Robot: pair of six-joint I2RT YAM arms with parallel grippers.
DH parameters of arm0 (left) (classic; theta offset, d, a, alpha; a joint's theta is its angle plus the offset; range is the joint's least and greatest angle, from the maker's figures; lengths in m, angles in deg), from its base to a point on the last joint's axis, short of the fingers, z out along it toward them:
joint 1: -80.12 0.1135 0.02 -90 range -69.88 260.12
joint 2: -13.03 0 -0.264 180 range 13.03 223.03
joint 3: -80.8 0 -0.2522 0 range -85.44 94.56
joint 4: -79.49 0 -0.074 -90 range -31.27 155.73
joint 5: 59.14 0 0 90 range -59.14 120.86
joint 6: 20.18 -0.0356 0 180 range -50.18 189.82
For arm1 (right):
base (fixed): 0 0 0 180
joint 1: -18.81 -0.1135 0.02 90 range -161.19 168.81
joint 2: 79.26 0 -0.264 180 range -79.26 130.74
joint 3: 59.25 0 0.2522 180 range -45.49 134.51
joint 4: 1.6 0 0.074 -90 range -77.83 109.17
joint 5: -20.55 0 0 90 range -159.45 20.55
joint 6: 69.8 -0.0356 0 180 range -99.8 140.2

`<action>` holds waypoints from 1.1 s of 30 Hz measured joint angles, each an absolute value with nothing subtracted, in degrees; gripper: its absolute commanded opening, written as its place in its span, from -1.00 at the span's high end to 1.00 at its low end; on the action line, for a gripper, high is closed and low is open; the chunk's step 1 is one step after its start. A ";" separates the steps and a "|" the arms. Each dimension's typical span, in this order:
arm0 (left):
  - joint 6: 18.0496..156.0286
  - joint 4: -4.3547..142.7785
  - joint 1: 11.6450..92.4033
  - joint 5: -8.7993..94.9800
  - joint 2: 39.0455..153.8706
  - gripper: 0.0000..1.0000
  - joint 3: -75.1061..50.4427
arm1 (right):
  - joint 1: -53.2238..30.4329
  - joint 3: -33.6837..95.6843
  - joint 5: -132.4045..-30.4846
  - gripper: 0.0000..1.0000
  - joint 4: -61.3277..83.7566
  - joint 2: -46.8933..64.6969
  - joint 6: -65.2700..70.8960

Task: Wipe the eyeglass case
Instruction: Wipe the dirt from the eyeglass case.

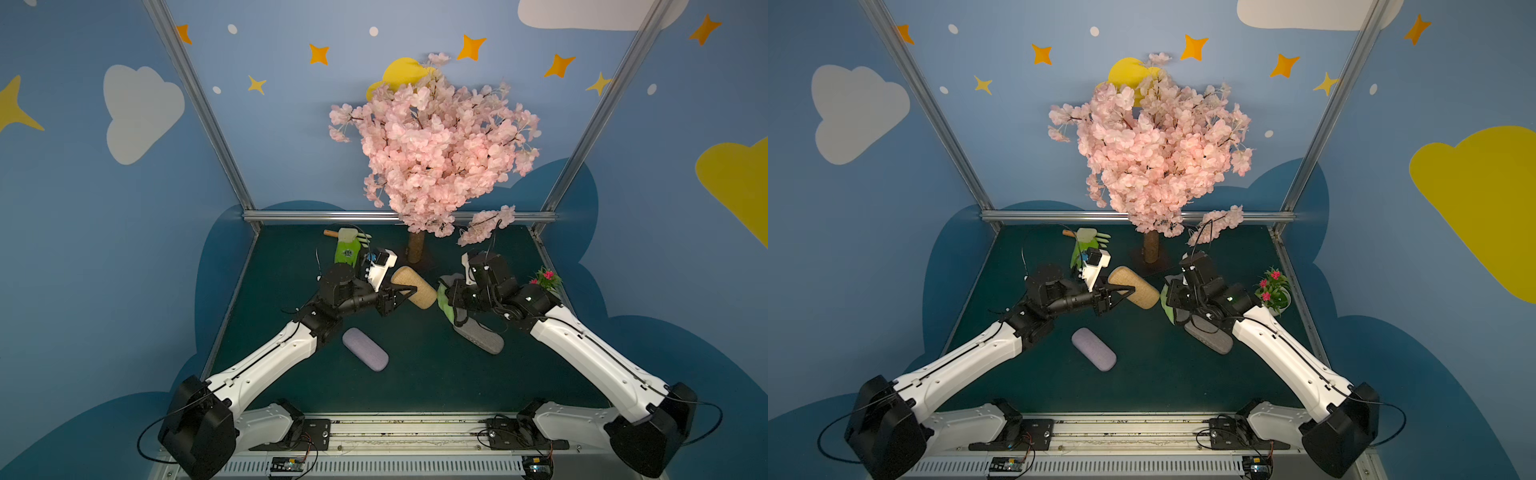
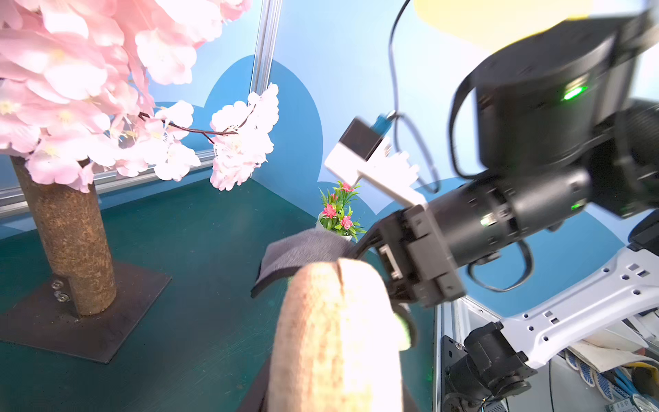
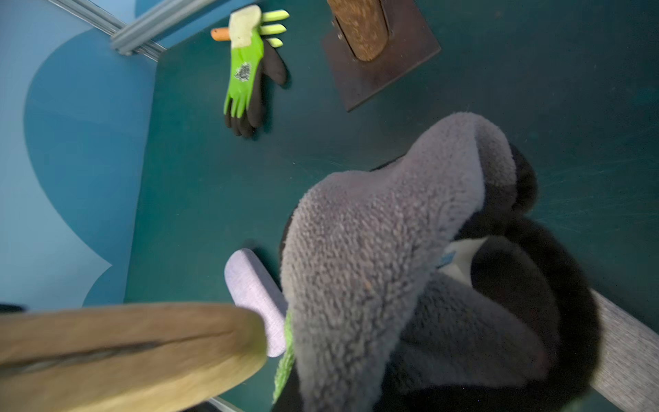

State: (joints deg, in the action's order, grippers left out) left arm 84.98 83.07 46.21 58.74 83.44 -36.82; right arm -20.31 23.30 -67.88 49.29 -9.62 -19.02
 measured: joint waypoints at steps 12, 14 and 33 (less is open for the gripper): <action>93.28 87.84 43.85 56.40 91.00 0.95 -37.58 | -33.92 36.40 -64.60 1.00 42.60 -1.55 -16.60; 93.74 87.97 44.05 55.85 91.00 0.95 -38.10 | -33.75 35.15 -64.43 1.00 41.31 -1.64 -16.77; 98.07 92.23 45.53 49.01 86.33 0.95 -39.46 | -26.38 25.64 -58.24 1.00 48.92 -10.58 -15.51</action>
